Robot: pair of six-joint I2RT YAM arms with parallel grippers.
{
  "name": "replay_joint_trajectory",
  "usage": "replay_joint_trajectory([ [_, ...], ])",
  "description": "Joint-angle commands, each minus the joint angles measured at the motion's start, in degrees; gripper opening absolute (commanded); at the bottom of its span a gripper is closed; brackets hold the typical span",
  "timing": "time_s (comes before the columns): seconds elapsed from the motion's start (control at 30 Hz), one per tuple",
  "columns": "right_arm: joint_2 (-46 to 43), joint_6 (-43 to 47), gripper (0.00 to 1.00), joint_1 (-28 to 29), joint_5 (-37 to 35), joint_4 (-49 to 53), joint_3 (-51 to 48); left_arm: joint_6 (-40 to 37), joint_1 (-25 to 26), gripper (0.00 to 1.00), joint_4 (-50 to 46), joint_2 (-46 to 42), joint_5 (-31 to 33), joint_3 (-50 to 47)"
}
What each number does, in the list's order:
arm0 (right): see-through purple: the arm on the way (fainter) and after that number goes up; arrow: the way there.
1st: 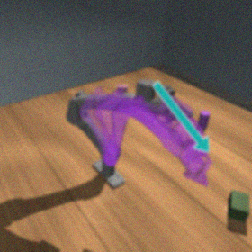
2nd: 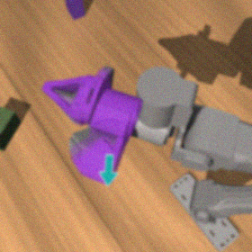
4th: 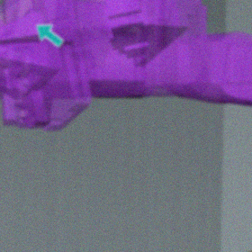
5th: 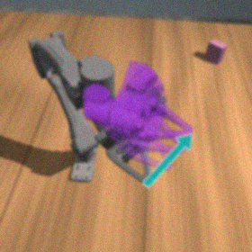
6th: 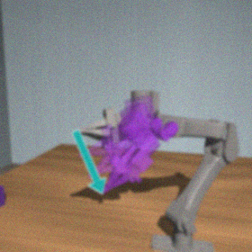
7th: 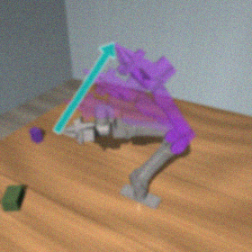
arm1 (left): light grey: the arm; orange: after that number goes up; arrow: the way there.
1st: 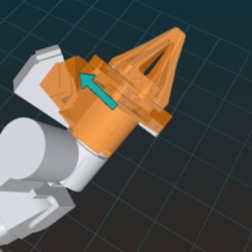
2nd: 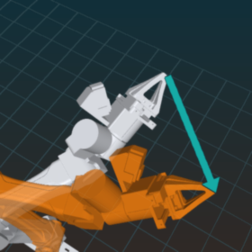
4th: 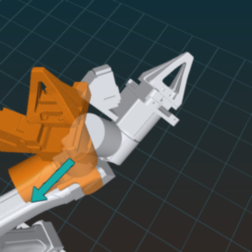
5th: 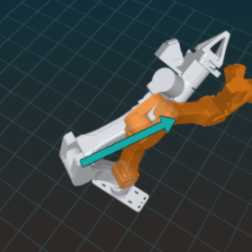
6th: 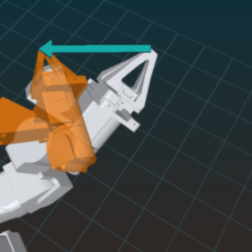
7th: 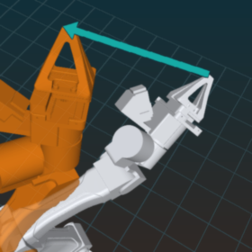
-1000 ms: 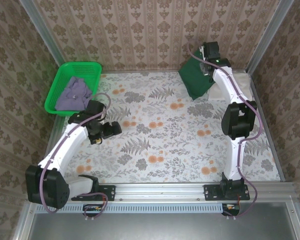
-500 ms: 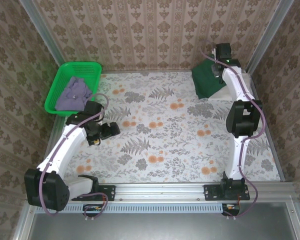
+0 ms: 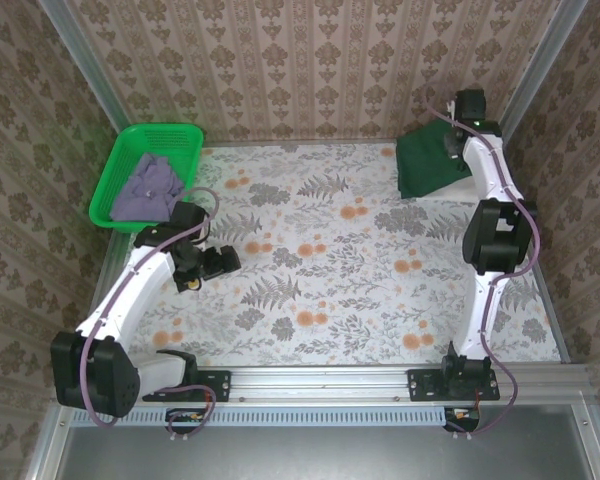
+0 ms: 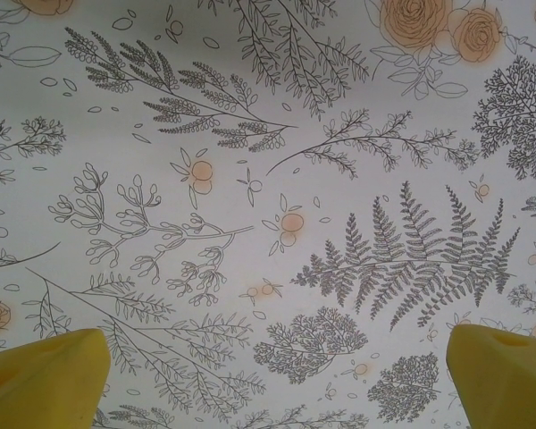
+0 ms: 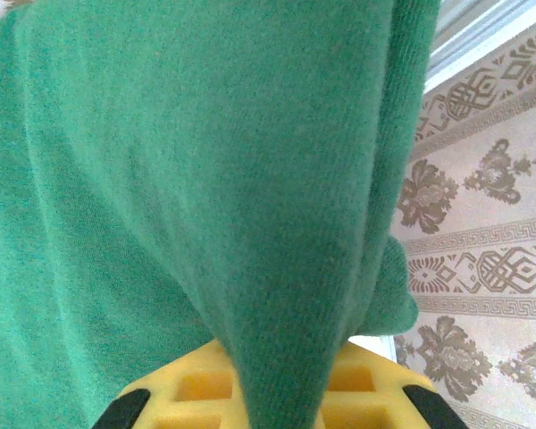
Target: Fold and stack the t-shirts
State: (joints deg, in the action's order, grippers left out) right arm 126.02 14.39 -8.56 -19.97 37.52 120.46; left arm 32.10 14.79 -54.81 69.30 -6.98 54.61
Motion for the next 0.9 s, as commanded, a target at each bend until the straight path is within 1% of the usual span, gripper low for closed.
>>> replay_joint_trajectory([
  [0.0, 2.1, -1.5, 0.00, -1.4, 0.8, -0.9, 3.1, -0.5, -0.5, 0.99, -1.9, 1.0, 0.8, 1.9],
  [0.4, 8.0, -4.1, 0.00, -6.4, 1.7, 0.6, 7.2, -0.4, -0.4, 1.00, -3.7, 3.4, 0.7, 3.3],
  [0.43, 8.7, -4.6, 0.04, -6.8, 0.8, 0.7, 7.7, -0.4, -0.4, 1.00, -3.8, 3.7, 0.7, 3.4],
  [0.5, 11.0, -6.2, 0.26, -8.0, -2.3, 0.3, 9.3, -0.4, -0.4, 1.00, -4.2, 4.3, 0.3, 4.0],
  [0.53, 12.2, -7.2, 0.33, -8.5, -3.8, 0.9, 10.9, -0.4, -0.3, 1.00, -4.5, 4.6, 0.1, 4.4],
  [0.6, 14.7, -10.8, 0.47, -10.0, -10.0, 4.0, 15.9, -0.4, -0.2, 1.00, -5.2, 5.2, 0.0, 5.4],
  [0.63, 15.4, -12.3, 0.50, -10.6, -11.2, 5.7, 17.7, -0.4, -0.2, 1.00, -5.4, 5.4, -0.2, 5.8],
  [0.67, 15.6, -13.4, 0.53, -11.1, -11.3, 7.0, 18.7, -0.4, -0.1, 1.00, -5.5, 5.6, -0.3, 6.1],
  [0.7, 15.5, -14.2, 0.59, -11.4, -10.8, 7.5, 18.9, -0.2, 0.0, 1.00, -5.5, 5.8, -0.4, 6.4],
  [0.73, 15.3, -14.6, 0.71, -11.4, -9.7, 8.0, 18.6, -0.1, 0.2, 1.00, -5.6, 6.1, -0.6, 6.8],
  [0.8, 14.6, -16.2, 0.73, -11.3, -9.0, 9.6, 18.0, 0.1, 0.3, 1.00, -5.7, 6.7, -0.7, 7.5],
  [0.87, 13.0, -18.6, 0.74, -11.3, -9.9, 10.8, 16.7, 0.1, 0.4, 1.00, -5.8, 7.2, -0.8, 8.6],
])
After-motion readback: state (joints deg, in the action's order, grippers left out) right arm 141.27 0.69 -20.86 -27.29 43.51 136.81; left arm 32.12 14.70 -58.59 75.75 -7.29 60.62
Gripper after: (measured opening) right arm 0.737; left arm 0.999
